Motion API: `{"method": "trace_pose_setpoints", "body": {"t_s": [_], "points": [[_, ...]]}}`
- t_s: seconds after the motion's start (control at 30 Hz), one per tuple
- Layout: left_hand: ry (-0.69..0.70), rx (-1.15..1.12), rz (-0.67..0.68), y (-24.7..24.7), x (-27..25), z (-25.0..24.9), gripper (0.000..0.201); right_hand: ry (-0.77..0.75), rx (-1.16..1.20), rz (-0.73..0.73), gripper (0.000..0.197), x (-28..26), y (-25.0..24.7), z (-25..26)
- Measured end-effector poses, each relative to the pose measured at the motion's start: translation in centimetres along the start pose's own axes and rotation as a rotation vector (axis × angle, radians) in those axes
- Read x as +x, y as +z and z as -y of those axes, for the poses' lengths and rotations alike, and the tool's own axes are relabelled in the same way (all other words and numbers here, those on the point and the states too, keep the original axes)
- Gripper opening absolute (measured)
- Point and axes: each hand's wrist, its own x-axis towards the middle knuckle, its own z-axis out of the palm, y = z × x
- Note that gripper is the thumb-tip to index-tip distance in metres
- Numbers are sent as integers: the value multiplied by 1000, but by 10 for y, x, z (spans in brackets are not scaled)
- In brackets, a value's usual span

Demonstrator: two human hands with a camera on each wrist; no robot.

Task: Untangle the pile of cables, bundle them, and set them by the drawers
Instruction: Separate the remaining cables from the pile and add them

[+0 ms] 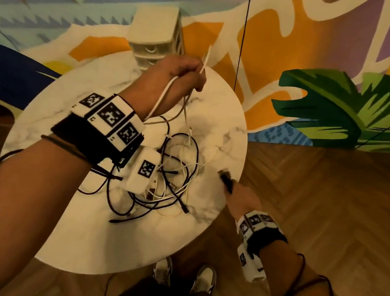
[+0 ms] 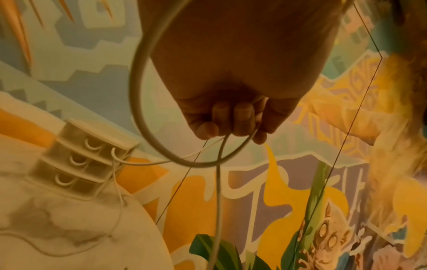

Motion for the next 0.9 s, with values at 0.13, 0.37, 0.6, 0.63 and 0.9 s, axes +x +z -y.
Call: {"method": "trace_pose_setpoints", "body": {"t_s": [0.13,0.37,0.6,0.63,0.9], "points": [[24,29,-121,-16,2,8,19,296,787,-406,47,0,-44,-7],[110,-32,-267,-20,3,6,21,285,1222,-746,25,-13,-85,-9],[-87,184,-175,6,-19,67,25,308,1363,-817,23,-22,-70,-24],[-132,223,-88,18,-29,85,28,314,1373,-824,23,-24,-68,-25],[-76,-13,-153,51,-8,94,21,380,1381,-1065,26,-30,-97,-43]]}}
